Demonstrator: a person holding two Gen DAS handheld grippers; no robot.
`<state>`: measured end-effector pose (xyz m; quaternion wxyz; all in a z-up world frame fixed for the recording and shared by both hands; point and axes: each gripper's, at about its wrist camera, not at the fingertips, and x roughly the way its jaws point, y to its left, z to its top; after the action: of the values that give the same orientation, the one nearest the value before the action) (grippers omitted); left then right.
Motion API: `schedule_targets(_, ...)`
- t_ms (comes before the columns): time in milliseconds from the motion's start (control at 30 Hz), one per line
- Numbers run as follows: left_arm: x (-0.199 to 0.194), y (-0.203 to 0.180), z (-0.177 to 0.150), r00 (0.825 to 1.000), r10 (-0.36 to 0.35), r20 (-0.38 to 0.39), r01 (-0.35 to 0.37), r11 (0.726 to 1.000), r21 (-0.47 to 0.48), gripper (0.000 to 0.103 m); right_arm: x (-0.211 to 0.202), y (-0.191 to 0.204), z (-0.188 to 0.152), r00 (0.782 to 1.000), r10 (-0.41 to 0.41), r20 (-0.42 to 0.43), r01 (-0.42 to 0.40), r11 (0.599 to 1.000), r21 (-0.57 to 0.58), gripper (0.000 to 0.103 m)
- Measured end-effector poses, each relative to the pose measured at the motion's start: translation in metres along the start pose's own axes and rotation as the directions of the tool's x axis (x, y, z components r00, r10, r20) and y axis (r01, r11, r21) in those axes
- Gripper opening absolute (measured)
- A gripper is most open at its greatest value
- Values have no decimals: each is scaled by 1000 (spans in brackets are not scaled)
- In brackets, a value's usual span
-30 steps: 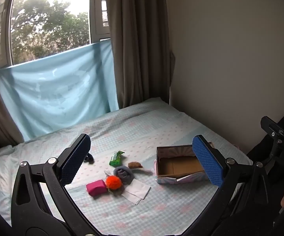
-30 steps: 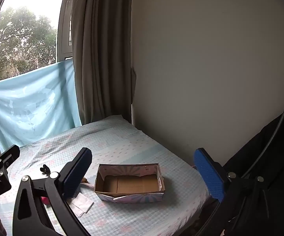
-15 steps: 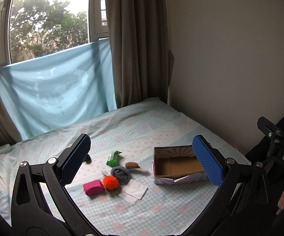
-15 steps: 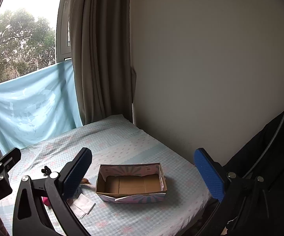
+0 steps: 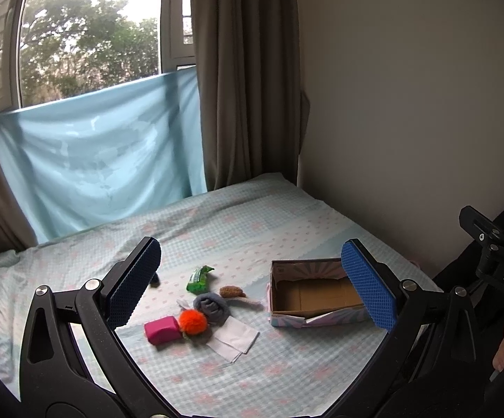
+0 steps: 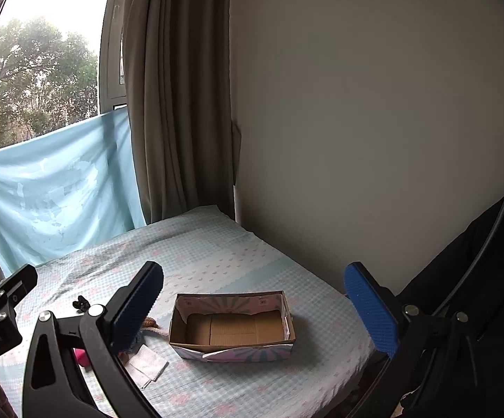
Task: Organize soft objects
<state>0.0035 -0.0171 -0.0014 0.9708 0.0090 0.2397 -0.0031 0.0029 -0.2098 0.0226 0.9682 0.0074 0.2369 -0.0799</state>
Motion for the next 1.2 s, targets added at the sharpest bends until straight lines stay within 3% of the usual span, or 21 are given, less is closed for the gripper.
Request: schedule_targets(1200,-2,-4,-3,1000,-7,5,7,1000,9,102,0,-4,-1,1000,-10,-11,10,1000,11,103)
